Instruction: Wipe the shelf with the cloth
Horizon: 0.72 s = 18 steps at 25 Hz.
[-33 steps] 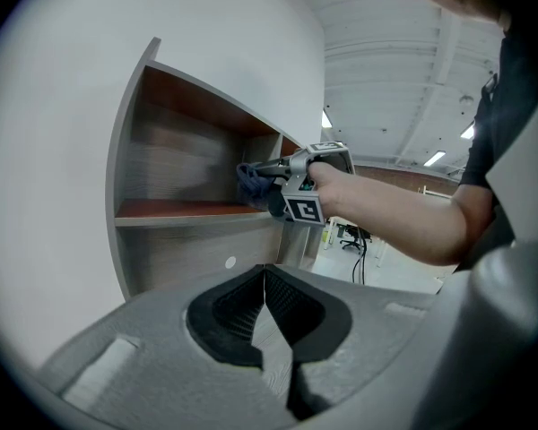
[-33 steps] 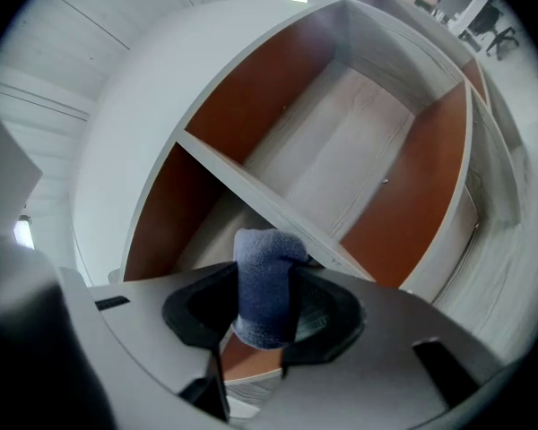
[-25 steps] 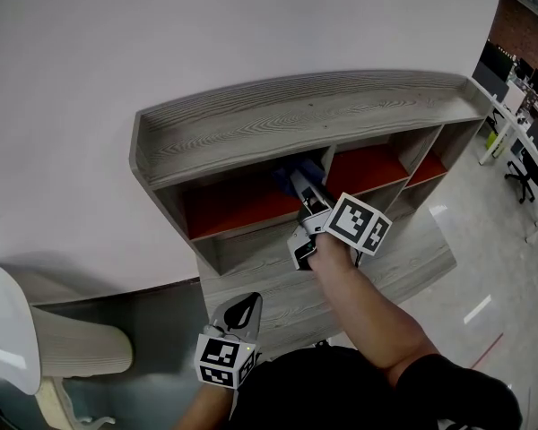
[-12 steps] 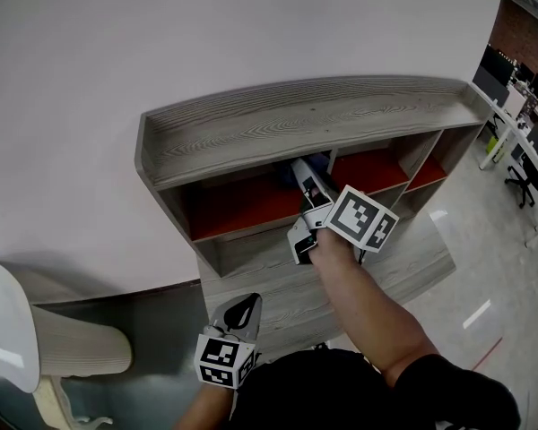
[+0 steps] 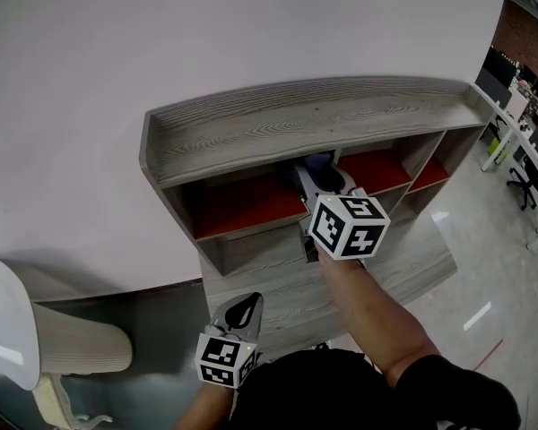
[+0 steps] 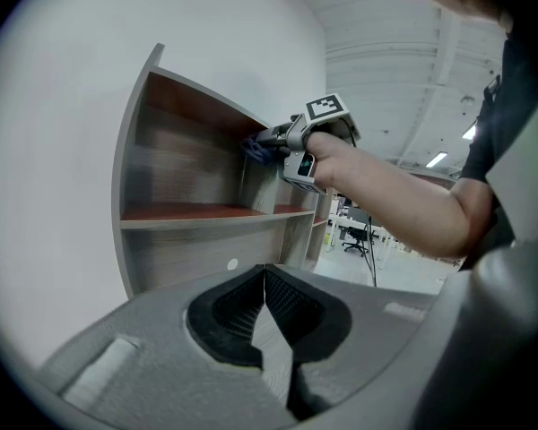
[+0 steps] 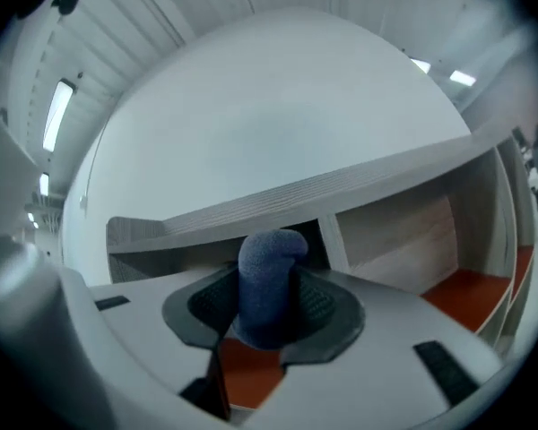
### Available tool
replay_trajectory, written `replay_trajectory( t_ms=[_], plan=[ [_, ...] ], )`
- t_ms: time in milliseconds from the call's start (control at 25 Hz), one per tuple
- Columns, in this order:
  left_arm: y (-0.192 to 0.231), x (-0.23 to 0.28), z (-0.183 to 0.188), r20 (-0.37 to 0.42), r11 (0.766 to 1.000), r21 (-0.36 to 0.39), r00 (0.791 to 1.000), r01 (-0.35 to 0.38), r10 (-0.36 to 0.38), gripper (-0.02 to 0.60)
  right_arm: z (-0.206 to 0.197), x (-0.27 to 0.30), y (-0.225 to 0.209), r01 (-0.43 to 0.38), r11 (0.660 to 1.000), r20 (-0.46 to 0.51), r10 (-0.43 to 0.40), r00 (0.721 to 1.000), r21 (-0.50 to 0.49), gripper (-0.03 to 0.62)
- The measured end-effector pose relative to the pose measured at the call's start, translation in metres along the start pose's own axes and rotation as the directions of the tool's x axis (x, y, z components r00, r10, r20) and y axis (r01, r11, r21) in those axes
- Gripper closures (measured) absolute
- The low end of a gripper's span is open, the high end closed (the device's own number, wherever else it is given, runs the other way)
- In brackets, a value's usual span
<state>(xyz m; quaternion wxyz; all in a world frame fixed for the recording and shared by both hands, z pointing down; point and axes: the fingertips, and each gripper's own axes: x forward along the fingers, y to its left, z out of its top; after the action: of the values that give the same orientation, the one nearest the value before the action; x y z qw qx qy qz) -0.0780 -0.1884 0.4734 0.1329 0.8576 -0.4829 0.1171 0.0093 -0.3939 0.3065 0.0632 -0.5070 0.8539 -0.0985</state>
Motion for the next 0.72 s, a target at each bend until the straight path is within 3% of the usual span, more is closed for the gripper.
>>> replay_trajectory(
  t_ms=[240, 440, 720],
  plan=[
    [0.001, -0.002, 0.001, -0.004, 1.0, 0.005, 1.0, 0.0, 0.0, 0.571, 0.003, 0.0, 0.001, 0.063, 0.976, 0.009, -0.062, 0.998, -0.208, 0.45],
    [0.002, -0.003, 0.0, -0.006, 1.0, 0.005, 1.0, -0.004, 0.004, 0.571, 0.003, 0.002, 0.008, 0.085, 0.935, 0.021, -0.082, 0.996, -0.345, 0.45],
    [0.006, -0.006, 0.0, 0.001, 1.0, 0.002, 1.0, -0.016, 0.016, 0.571, -0.003, 0.008, 0.03, 0.052, 0.912, 0.016, -0.05, 0.999, -0.406, 0.45]
  ],
)
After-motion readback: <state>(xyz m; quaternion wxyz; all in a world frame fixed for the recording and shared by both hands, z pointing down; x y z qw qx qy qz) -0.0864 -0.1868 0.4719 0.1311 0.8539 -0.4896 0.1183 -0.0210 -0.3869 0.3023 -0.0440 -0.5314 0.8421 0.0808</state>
